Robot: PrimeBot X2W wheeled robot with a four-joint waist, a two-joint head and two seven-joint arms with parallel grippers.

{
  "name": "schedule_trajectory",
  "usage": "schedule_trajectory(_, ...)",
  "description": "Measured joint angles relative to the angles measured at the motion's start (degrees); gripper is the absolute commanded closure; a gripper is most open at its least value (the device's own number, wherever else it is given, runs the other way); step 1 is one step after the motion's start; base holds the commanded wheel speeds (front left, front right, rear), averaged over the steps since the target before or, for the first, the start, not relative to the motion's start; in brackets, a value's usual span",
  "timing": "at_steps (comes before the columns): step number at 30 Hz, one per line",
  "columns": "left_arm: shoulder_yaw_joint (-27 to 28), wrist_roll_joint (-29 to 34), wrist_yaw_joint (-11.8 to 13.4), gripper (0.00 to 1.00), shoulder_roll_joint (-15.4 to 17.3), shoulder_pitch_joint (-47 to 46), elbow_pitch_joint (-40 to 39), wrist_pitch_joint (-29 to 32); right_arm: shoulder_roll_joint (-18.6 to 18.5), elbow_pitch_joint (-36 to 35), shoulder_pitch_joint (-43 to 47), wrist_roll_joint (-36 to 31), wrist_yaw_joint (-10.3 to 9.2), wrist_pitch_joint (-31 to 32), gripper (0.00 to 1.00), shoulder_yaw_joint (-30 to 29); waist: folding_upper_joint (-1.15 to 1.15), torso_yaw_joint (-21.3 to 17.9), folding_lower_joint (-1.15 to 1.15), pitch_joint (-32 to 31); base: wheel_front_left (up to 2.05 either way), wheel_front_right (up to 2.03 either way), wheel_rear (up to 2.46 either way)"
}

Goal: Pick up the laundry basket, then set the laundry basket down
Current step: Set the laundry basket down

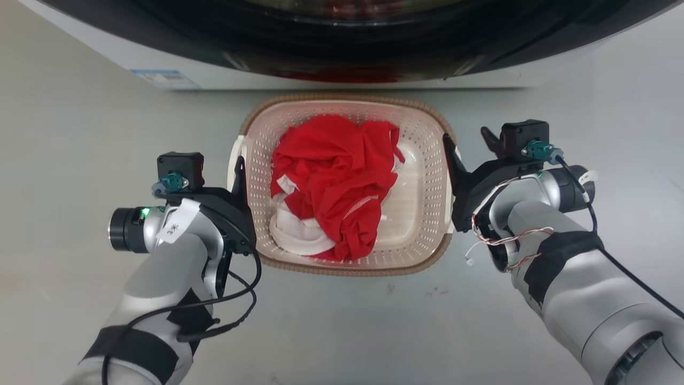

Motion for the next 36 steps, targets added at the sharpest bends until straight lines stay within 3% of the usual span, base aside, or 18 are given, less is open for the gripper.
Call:
schedule_trajectory(14,3.8,4.0,1.1,0.00,3.1,10.9,-9.8,0.0,-1.5,-8.1,9.3,-0.7,0.14,0.0,0.00,-6.9,-0.01,-1.3,0.00,-10.8,0.00,0.00,0.00)
schedule_trajectory(36,13.6,14.4,2.5,0.00,7.5,35.0,-33.0,0.0,-8.3,-30.1,30.4,-11.9,-3.74,0.0,0.00,-17.6,-0.01,-2.3,0.00,-26.5,0.00,0.00,0.00)
